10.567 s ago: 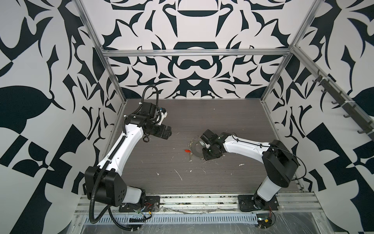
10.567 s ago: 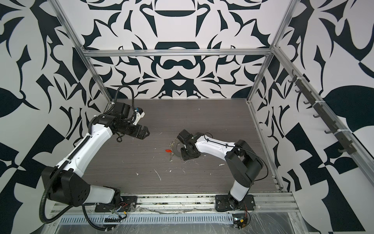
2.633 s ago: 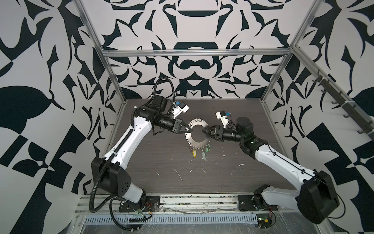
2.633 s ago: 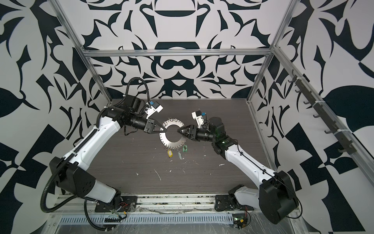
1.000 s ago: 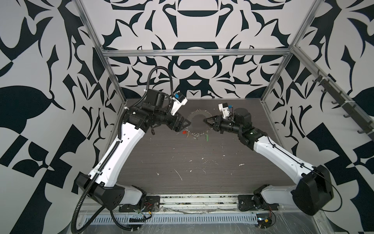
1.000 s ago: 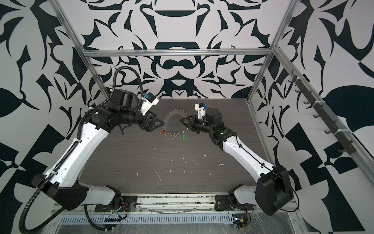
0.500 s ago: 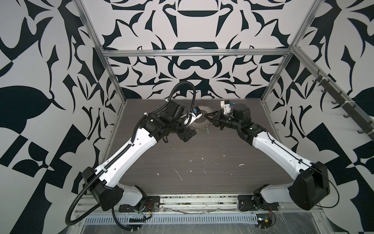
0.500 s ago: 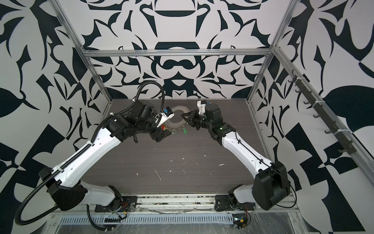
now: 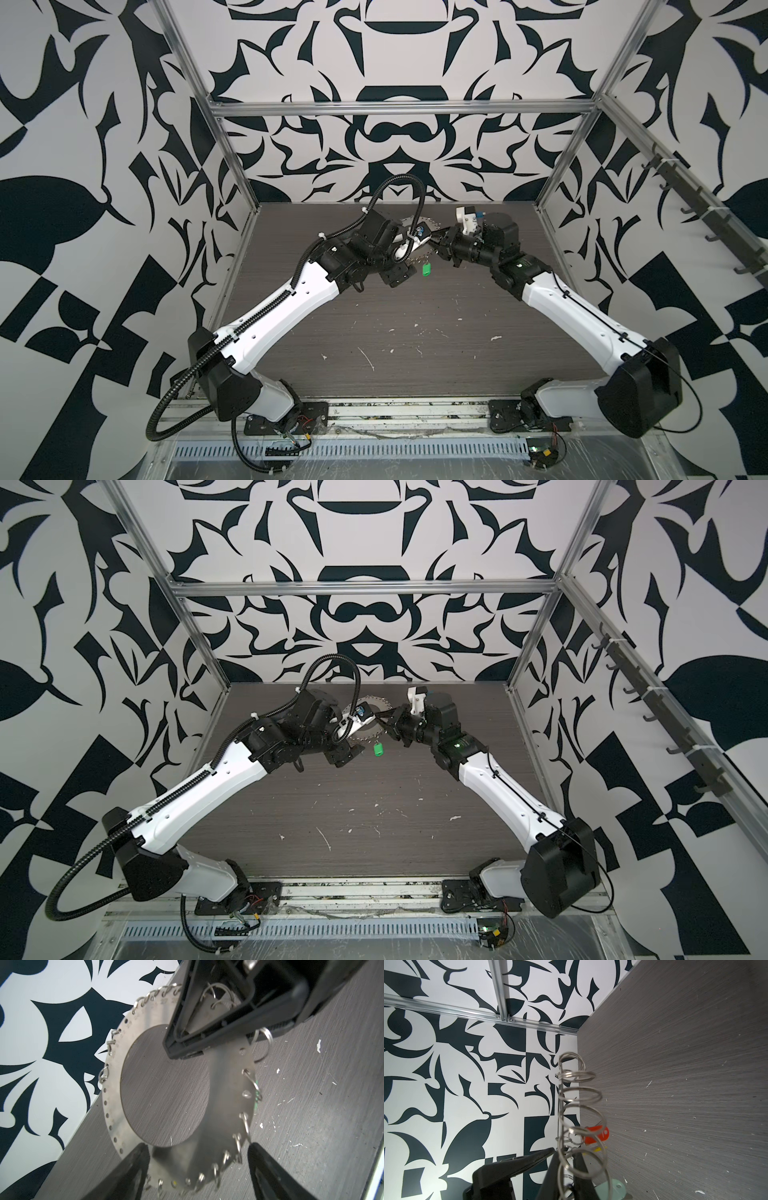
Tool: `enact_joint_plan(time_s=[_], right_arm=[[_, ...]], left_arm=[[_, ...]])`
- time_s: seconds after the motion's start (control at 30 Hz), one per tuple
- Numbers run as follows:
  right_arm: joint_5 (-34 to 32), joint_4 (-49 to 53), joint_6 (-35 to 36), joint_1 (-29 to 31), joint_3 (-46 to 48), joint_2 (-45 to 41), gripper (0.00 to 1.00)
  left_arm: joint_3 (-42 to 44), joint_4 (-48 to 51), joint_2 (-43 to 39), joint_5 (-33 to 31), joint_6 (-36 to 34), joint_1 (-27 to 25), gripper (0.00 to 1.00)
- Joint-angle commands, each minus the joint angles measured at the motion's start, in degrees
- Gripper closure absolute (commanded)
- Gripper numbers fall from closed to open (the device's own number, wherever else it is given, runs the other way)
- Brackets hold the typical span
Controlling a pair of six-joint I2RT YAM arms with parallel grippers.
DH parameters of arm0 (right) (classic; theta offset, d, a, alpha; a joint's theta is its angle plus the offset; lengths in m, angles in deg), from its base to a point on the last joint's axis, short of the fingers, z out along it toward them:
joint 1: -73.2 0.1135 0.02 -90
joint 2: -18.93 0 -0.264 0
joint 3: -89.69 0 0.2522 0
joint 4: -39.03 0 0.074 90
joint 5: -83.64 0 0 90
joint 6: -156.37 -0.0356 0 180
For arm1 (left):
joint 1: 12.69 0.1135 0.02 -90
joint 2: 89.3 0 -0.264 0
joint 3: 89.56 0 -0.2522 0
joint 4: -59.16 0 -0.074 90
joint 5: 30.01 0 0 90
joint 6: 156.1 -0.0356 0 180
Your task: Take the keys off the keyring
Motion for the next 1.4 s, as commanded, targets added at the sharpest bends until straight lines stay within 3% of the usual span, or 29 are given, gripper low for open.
enact_joint_plan(time_s=[0.0,0.37,0.8,1.37], right_arm=[[1.7,-3.8,-1.2,-0.2,-0.4,-1.8,1.0],[3.0,-7.3,-4.7,-0.2,0.6,-0.8,1.0],[6.1,-6.8,-6.3,0.2,1.0,0.0,1.0],[9.2,-9.5,-8.8,1.1,0.3,2.6,1.0]], left_arm=[[-0.2,-2.3,0.3,-2.3,-1.1,-0.2,0.23],[0.9,-3.7,1.1,-4.5,-3.4,-2.2,0.47],[2.2,-8.2,2.7,-9.6,-6.4,-4.5,0.52],[6.1,-10.4,2.3,-13.5,-9.3,-6.4,0.89]])
